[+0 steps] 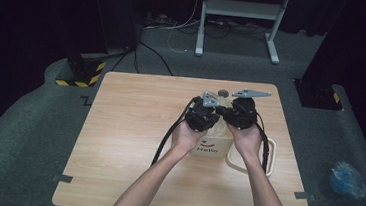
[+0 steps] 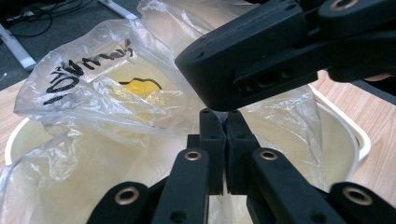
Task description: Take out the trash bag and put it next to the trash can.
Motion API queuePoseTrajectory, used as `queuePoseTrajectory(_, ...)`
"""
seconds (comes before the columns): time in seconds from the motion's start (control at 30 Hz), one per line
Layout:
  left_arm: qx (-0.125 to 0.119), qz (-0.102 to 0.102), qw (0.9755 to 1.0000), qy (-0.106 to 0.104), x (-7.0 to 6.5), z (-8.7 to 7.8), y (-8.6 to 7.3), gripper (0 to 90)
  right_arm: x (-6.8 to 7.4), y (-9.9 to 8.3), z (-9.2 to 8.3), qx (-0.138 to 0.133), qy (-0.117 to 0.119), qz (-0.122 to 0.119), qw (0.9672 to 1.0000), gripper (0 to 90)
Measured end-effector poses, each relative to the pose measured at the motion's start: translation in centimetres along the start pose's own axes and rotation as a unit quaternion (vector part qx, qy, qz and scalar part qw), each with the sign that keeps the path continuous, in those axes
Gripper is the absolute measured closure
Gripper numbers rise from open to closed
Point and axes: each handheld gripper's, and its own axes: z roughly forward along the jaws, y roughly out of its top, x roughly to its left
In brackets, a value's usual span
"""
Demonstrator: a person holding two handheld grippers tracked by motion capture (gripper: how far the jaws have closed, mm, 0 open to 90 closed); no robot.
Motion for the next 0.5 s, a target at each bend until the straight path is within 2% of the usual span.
queuePoseTrajectory(0.17,0.002,0.004,1.0,0.001,0.05,-0.04,-0.01,88.8,-0.09,-0.05,-0.07,-0.003,0.001,0.002,1.0,88.4)
queuePoseTrajectory(0.3,0.005,0.003,1.0,0.003,0.08,0.01,-0.04,89.0,-0.15,-0.12,-0.11,-0.001,-0.003,0.001,1.0,83.6)
queuePoseTrajectory(0.5,0.005,0.001,1.0,0.005,0.3,-0.18,-0.02,89.2,-0.62,-0.44,-0.85,-0.013,-0.015,0.008,0.9998,70.0)
